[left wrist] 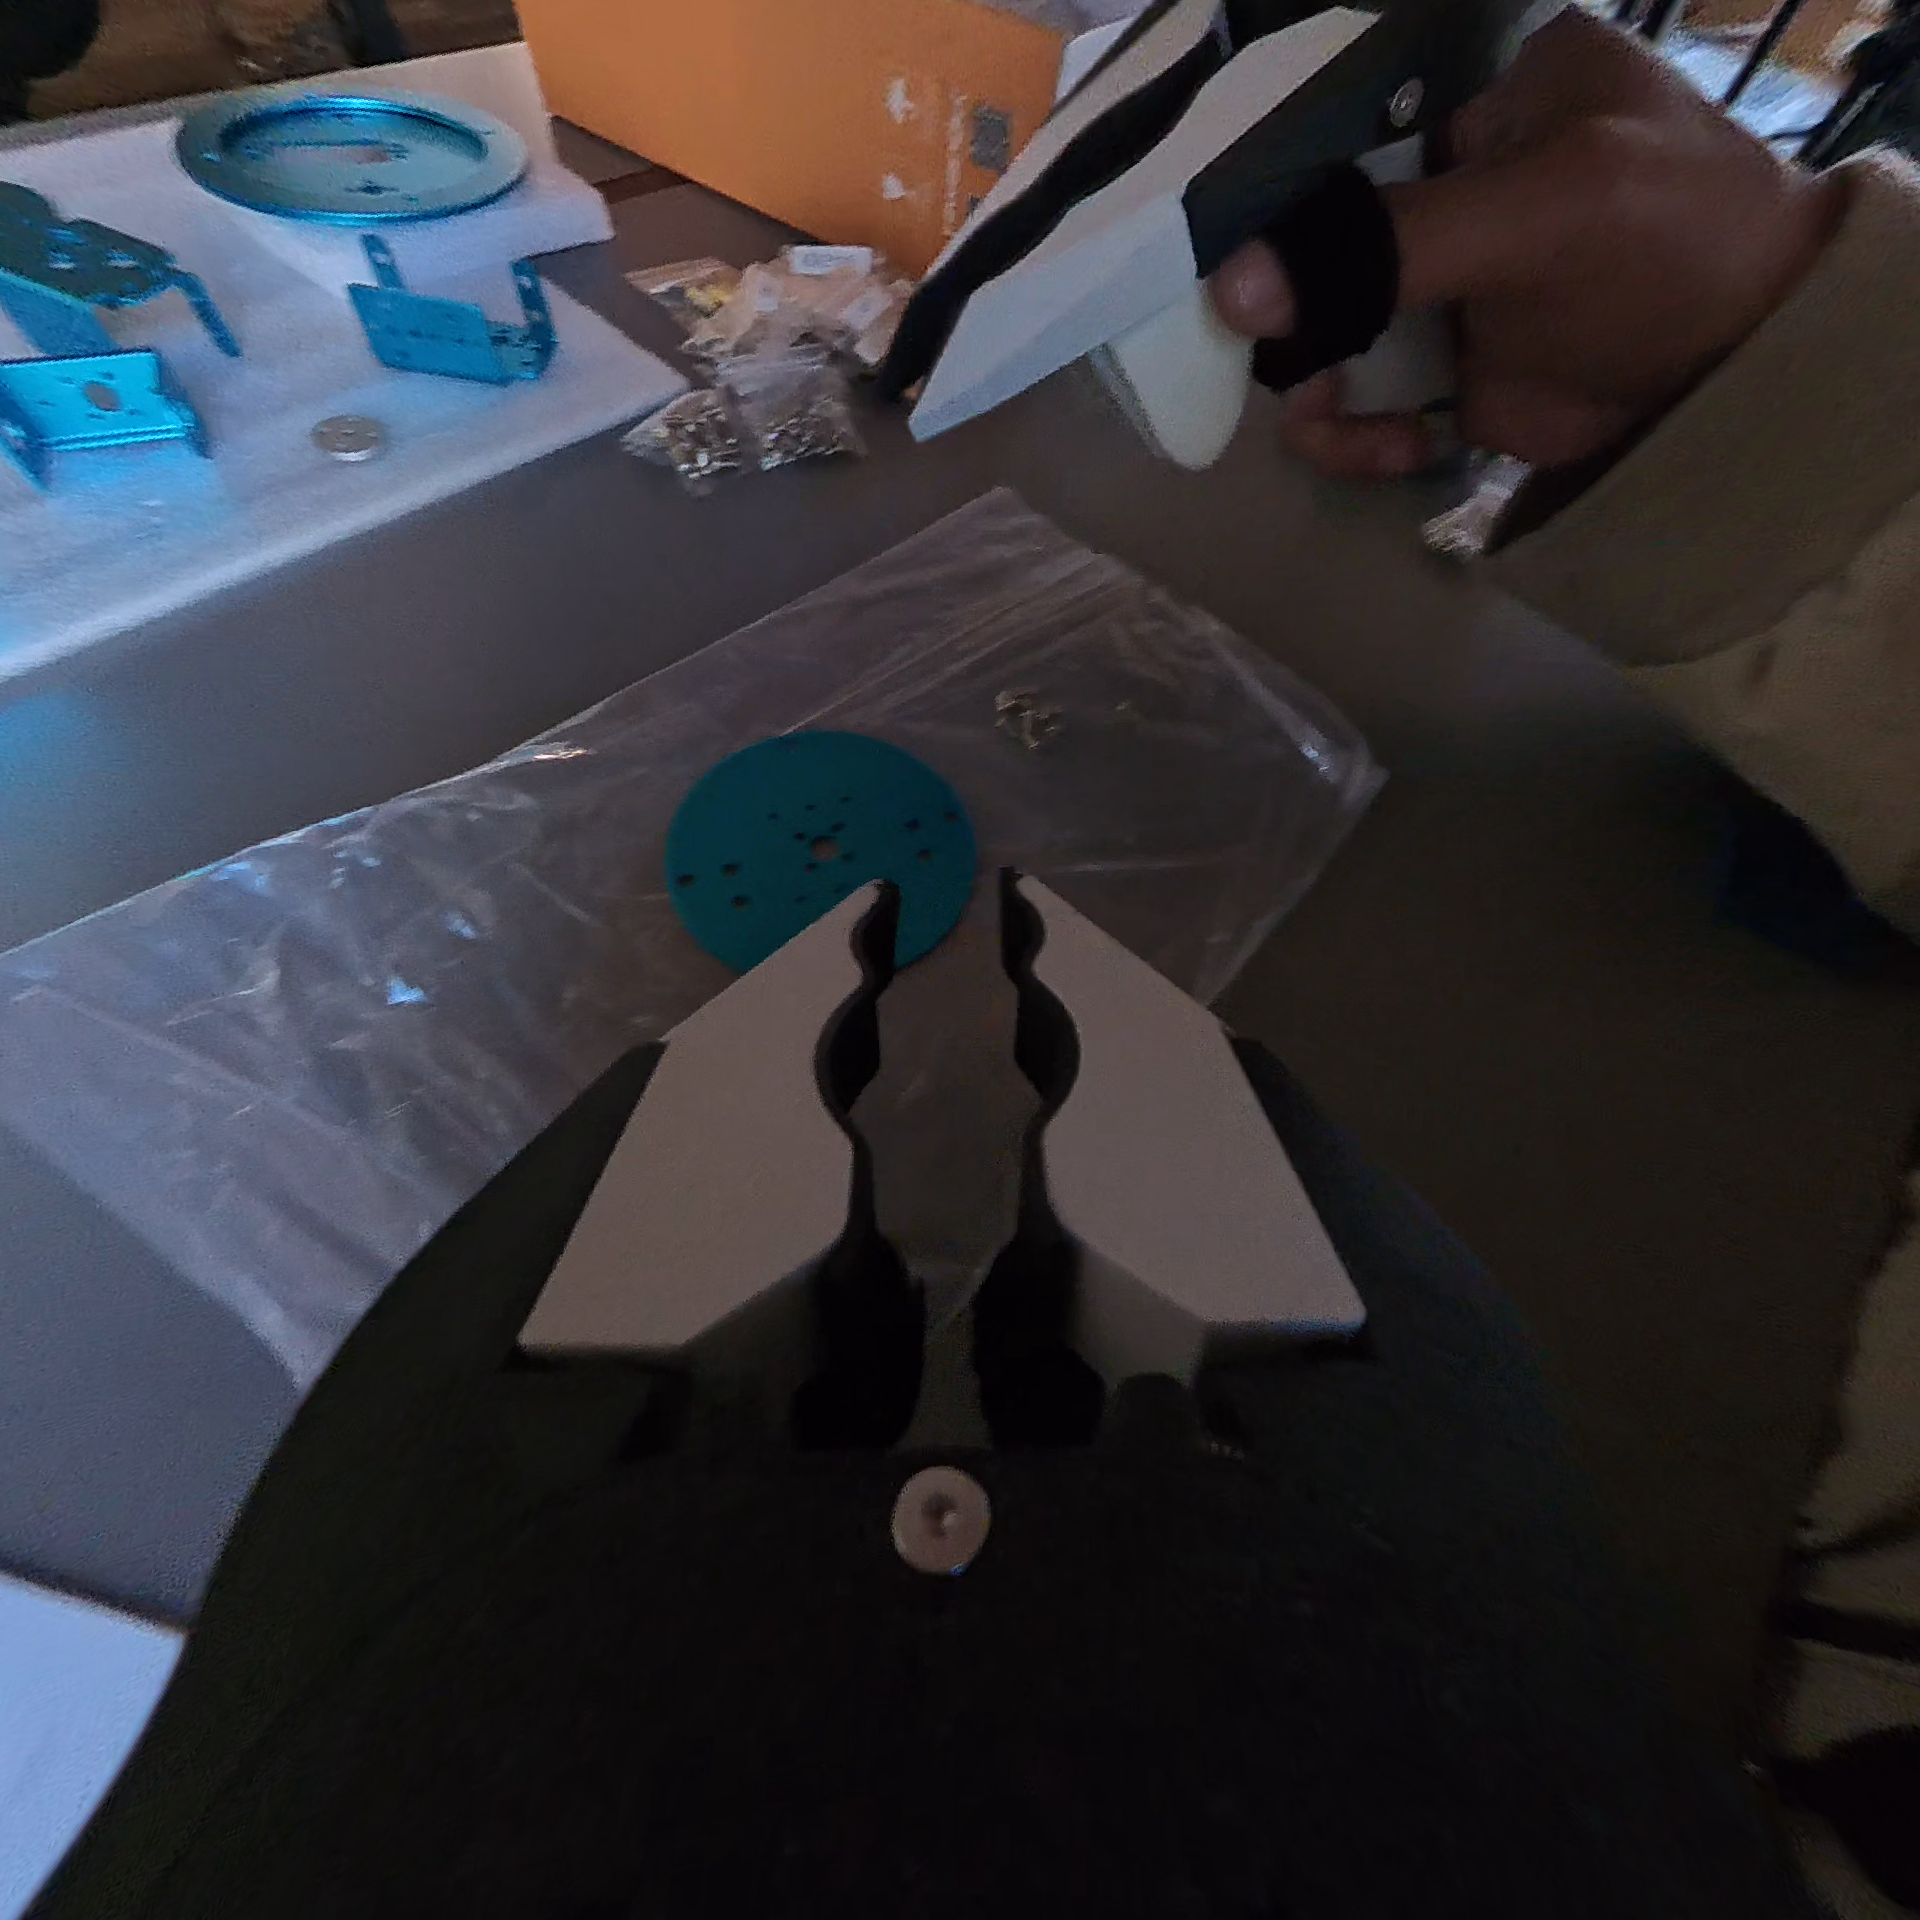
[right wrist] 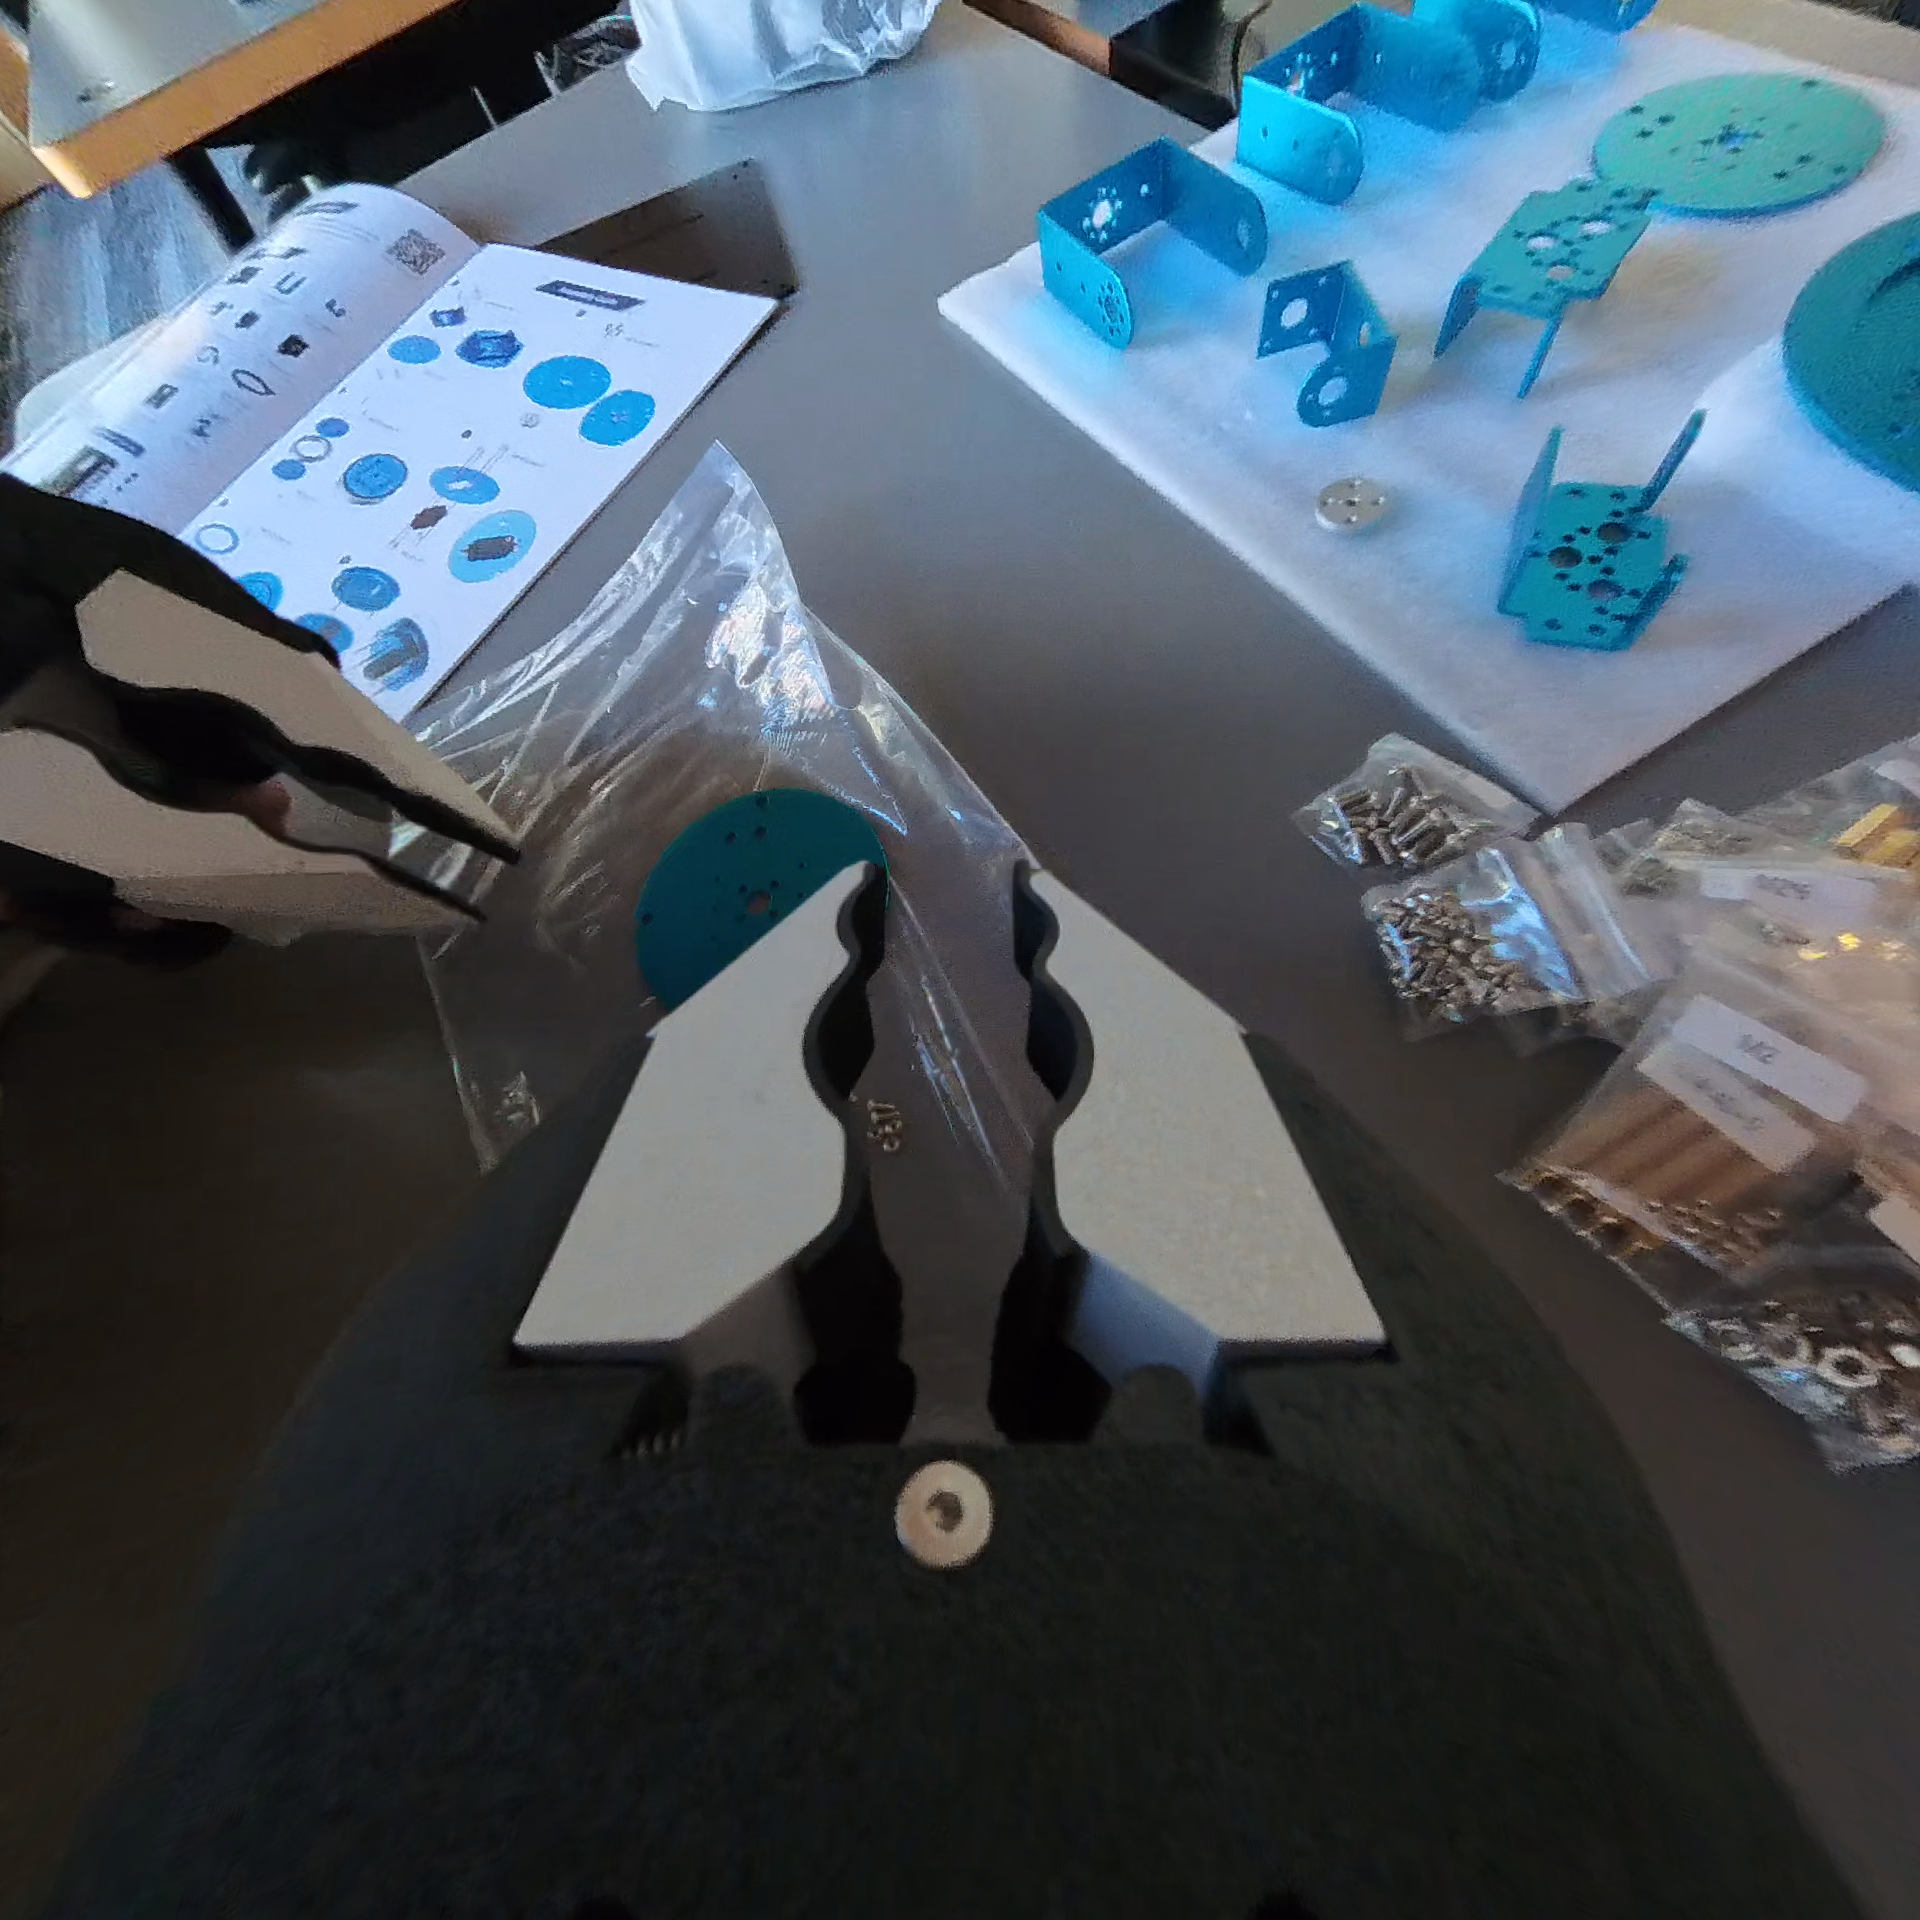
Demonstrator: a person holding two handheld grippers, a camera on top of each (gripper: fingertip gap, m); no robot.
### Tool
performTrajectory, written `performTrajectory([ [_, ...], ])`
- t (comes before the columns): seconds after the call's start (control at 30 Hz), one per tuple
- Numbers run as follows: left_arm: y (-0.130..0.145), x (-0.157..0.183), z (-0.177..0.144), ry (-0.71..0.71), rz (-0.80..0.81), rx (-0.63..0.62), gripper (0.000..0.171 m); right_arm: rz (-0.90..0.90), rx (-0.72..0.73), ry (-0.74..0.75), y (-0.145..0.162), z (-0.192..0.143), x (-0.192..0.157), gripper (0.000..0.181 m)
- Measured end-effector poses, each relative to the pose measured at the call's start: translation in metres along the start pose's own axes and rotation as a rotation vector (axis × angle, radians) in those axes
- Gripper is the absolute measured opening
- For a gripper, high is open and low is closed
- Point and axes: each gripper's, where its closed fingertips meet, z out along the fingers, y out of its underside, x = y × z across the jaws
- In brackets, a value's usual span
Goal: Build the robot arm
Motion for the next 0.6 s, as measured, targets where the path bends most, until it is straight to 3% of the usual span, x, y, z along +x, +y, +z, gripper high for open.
performTrajectory([
  [0.17, -0.013, 0.027, -0.002, 0.155, -0.026, 0.043, 0.031, -0.094, 0.086, 0.091, -0.03, -0.036, 0.009, 0.023],
  [0.3, -0.022, 0.035, -0.01, 0.141, 0.052, 0.075, 0.031, -0.101, 0.112, 0.137, -0.044, -0.09, -0.007, 0.024],
  [0.37, -0.021, 0.037, -0.017, 0.124, 0.092, 0.081, 0.031, -0.079, 0.064, 0.21, -0.016, -0.126, -0.02, 0.026],
  [0.43, -0.018, 0.038, -0.024, 0.108, 0.134, 0.099, 0.031, -0.017, 0.009, 0.304, 0.035, -0.152, -0.037, 0.025],
  [0.53, -0.011, 0.038, -0.028, 0.084, 0.18, 0.096, 0.031, 0.114, -0.066, 0.448, 0.118, -0.175, -0.069, 0.024],
  [0.6, -0.006, 0.037, -0.027, 0.068, 0.191, 0.078, 0.031, 0.213, -0.059, 0.48, 0.154, -0.179, -0.095, 0.021],
])
